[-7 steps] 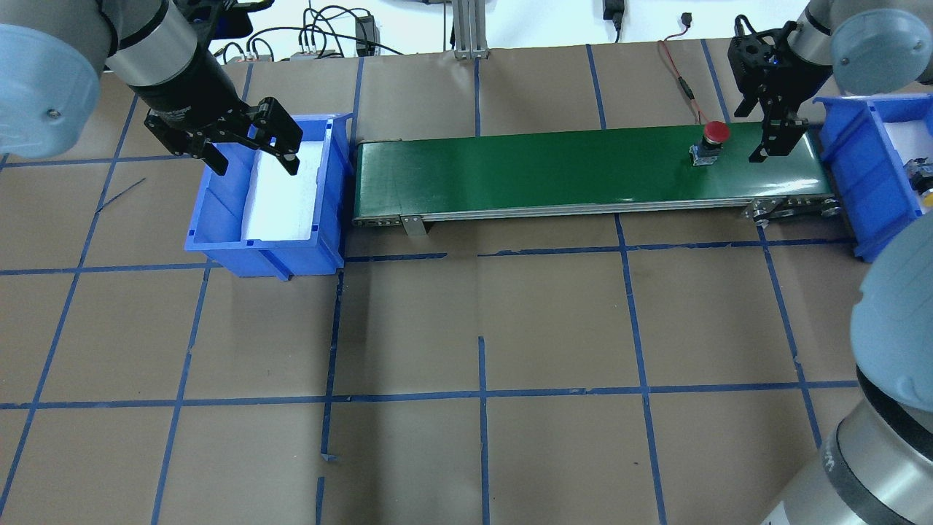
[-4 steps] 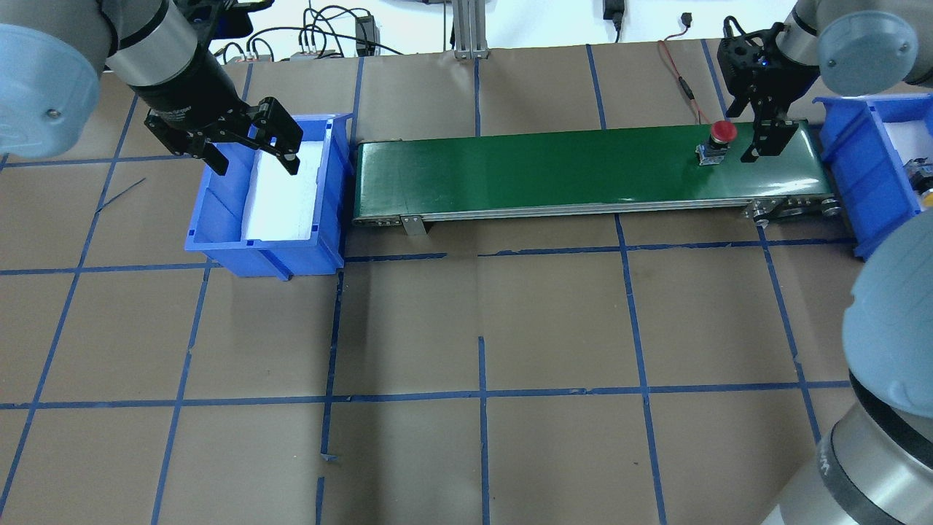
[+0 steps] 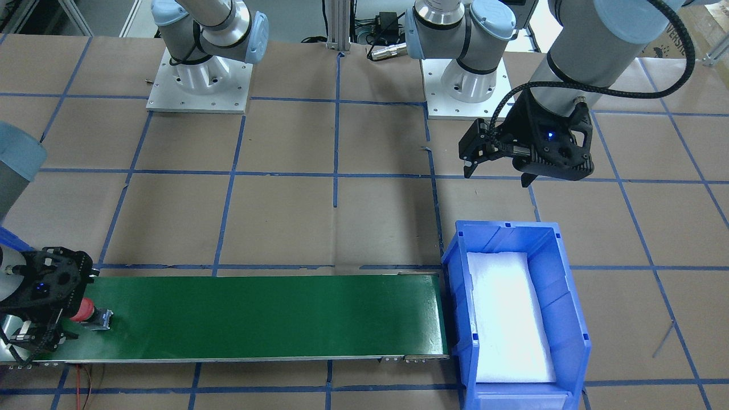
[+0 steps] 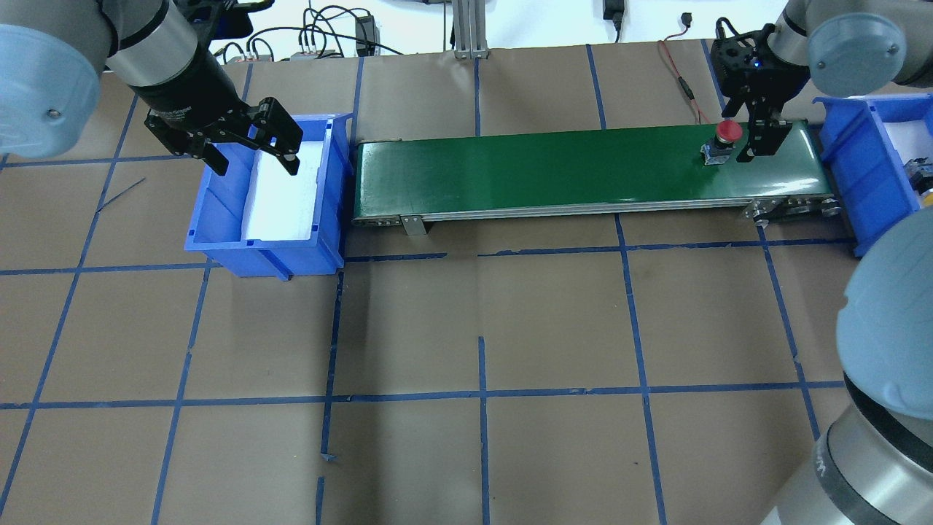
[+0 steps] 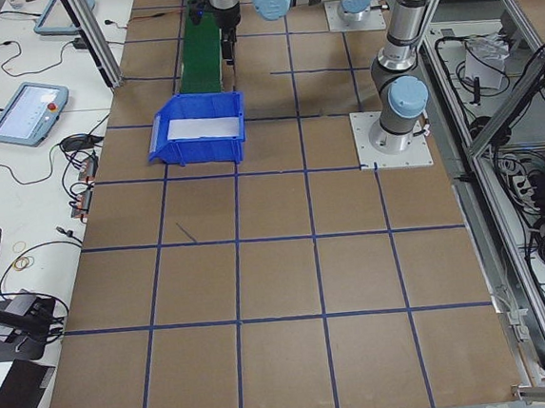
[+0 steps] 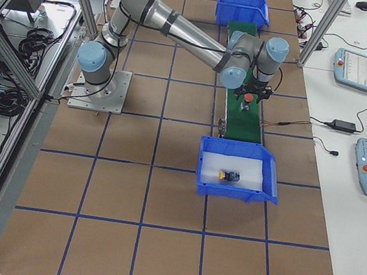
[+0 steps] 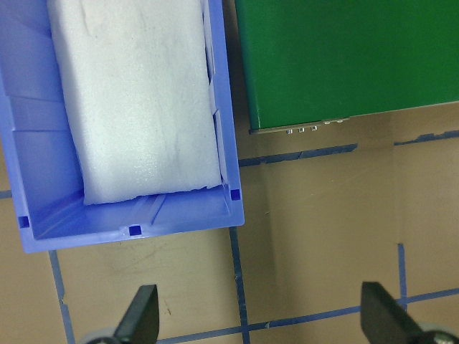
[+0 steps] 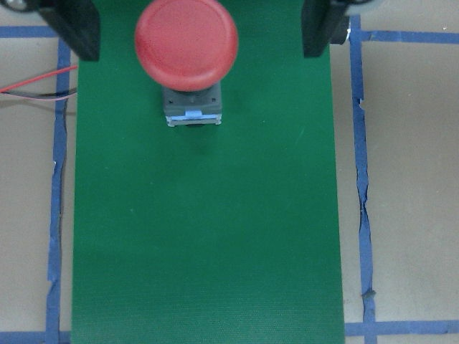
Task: Transport two buttons from left to right
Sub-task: 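Lower the right gripper and grasp the red-capped button, then carry the red button into the blue bin and release it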
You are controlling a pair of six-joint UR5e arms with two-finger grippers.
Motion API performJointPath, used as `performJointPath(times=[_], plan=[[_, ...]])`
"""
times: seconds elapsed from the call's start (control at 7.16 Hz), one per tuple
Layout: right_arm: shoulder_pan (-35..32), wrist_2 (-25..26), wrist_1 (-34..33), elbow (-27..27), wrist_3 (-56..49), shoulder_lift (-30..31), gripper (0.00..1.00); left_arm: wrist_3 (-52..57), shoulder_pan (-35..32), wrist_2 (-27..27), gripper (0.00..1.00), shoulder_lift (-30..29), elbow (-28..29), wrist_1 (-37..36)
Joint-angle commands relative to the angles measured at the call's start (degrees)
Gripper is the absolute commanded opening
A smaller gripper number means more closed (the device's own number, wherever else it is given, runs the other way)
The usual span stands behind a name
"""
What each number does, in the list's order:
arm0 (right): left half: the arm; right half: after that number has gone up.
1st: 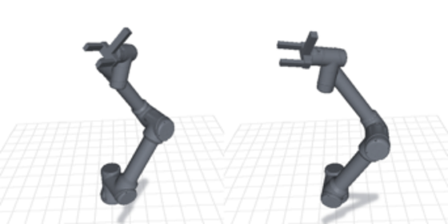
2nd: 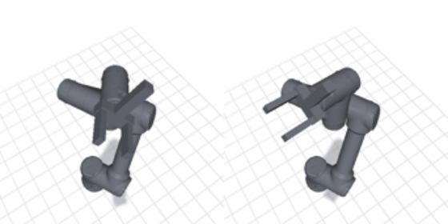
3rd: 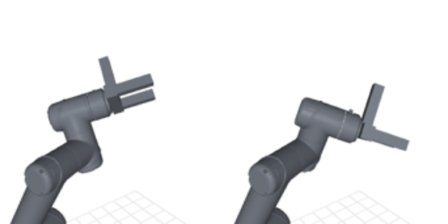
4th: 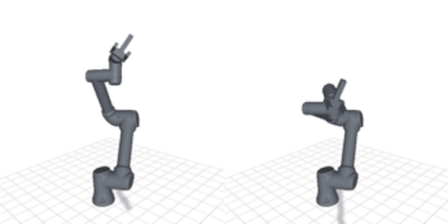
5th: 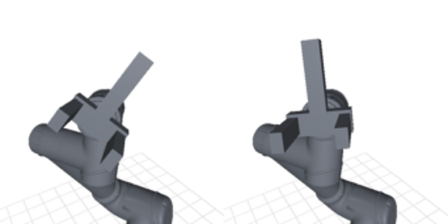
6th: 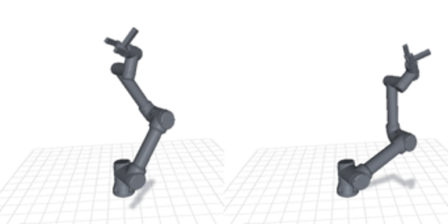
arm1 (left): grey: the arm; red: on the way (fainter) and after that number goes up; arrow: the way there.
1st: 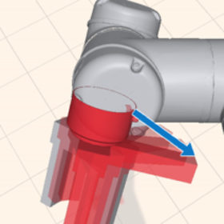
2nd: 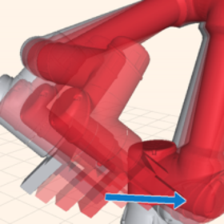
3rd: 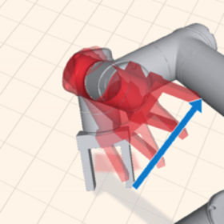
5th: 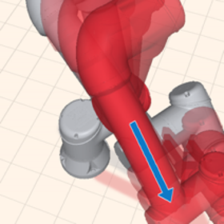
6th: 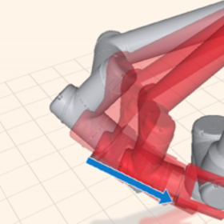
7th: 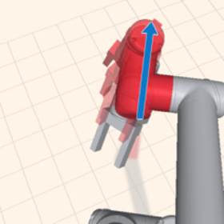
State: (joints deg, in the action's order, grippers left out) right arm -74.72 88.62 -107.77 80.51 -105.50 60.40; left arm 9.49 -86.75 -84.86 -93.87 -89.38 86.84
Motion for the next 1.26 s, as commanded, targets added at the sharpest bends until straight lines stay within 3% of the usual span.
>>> performJointPath(times=[0.0, 0.28, 0.42, 0.84, 1.12], plan=[[-0.34, 1.82, 0.02, 0.09, -0.14, -0.10, 0.66, 0.00, 0.00, -0.04, 1.00, 0.00, 0.00, 0.00], [-0.34, 2.25, 0.02, 0.09, -0.32, 0.07, 0.20, 0.00, 0.00, 0.04, 1.00, -0.61, 0.09, 0.00], [-0.34, 4.43, 0.19, -0.09, -0.32, 0.42, 0.13, 0.00, 0.00, 0.04, 1.00, -0.61, 0.09, 0.00], [-0.08, 5.77, 0.89, -3.23, -0.49, 3.92, 0.10, 0.00, 0.00, 0.04, 1.00, -0.61, 0.09, 0.00], [9.96, 5.95, 2.30, -6.06, -0.93, 4.38, 0.08, 0.00, 0.00, 0.04, 1.00, -0.61, 0.09, 0.00]])
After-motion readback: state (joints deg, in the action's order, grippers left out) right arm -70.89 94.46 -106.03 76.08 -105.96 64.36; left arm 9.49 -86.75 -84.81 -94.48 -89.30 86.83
